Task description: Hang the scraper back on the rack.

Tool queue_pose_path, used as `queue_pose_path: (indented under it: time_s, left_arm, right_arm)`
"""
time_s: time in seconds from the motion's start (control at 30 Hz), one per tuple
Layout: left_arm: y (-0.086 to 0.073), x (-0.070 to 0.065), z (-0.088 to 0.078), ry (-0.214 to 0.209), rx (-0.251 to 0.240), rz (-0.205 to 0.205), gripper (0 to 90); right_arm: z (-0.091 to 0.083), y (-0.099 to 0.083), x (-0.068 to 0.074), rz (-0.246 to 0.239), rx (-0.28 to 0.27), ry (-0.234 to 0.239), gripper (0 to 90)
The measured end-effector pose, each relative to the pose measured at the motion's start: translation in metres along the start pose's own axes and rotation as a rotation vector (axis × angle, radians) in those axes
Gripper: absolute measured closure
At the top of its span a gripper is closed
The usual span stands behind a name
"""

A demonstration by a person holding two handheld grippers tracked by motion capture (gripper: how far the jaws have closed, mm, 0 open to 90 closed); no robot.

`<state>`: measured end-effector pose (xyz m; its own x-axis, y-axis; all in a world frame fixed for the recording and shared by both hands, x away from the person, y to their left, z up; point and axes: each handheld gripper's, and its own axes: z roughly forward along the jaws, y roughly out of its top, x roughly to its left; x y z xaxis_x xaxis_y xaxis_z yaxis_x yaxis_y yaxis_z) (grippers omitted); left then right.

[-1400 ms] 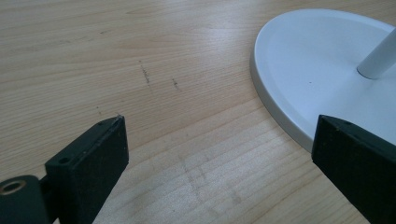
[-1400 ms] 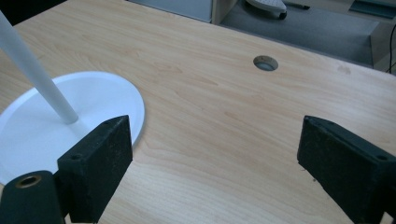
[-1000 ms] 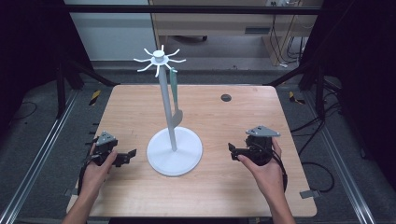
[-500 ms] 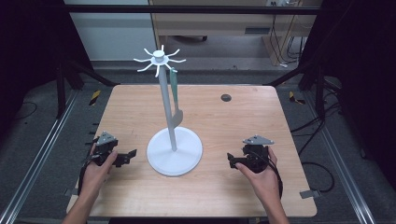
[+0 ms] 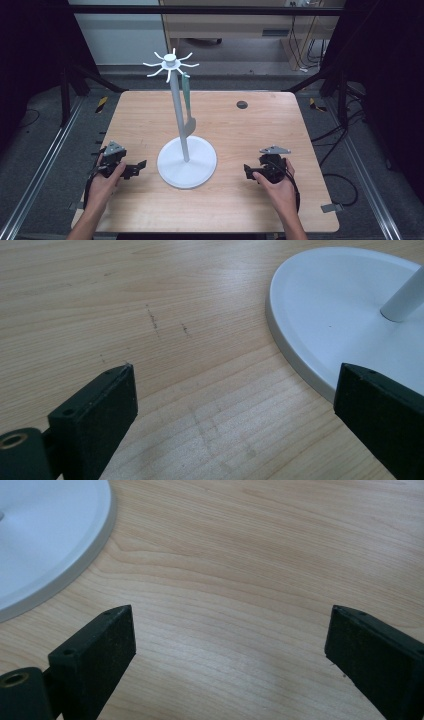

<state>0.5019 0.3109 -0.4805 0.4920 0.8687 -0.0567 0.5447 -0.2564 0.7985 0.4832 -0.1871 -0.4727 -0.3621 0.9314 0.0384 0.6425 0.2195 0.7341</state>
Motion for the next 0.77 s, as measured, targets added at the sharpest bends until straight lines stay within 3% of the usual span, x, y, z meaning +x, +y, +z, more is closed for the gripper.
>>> queue_pose_path:
  time_s: [0.43, 0.53, 0.77]
  left_arm:
    - [0.0, -0.001, 0.001, -0.001, 0.0, 0.003, 3.5]
    - [0.001, -0.002, 0.001, -0.003, 0.001, 0.005, 3.5]
    - [0.002, -0.004, 0.003, -0.008, 0.004, 0.017, 3.5]
  right_arm:
    - [0.008, -0.009, -0.017, 0.047, 0.011, -0.026, 9.0]
    - [0.008, -0.012, -0.018, 0.066, 0.013, -0.03, 10.3]
    - [0.007, -0.015, -0.014, 0.054, 0.016, -0.026, 12.1]
